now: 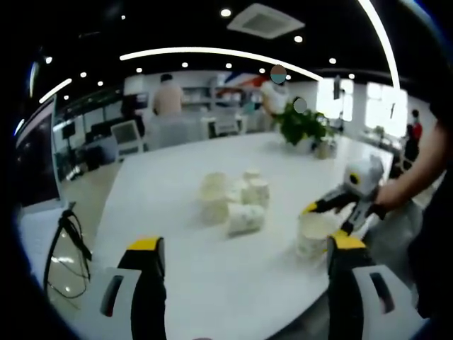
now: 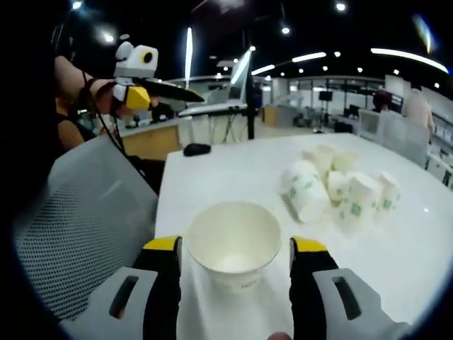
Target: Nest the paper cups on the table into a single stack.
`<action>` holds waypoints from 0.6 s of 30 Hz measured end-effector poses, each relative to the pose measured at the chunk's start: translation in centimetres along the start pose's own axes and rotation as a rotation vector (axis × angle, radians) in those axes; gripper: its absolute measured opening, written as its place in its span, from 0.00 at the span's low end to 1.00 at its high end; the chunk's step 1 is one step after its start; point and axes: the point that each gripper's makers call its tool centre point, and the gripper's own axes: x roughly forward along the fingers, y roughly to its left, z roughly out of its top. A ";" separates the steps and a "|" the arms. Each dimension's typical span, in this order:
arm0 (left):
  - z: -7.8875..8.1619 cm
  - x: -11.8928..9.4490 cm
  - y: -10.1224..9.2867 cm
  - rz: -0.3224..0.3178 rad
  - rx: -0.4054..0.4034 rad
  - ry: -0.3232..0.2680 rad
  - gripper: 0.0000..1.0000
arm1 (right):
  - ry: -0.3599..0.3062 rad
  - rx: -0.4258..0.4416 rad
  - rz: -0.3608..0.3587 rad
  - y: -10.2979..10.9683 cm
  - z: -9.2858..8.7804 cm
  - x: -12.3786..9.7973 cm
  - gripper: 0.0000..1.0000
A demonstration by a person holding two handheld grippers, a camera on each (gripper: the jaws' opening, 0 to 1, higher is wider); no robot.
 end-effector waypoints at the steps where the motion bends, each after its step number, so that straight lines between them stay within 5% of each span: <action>1: 0.0 0.0 0.0 0.001 0.000 0.000 0.93 | -0.001 0.001 0.001 0.0 -0.1 -0.1 0.61; 9: 0.2 0.1 0.2 -0.001 -0.003 -0.005 0.93 | 0.019 -0.023 0.019 0.3 0.0 -1.3 0.67; 18: 0.4 0.4 0.4 -0.007 0.001 -0.011 0.93 | -0.007 -0.057 0.049 0.8 2.0 -3.8 0.76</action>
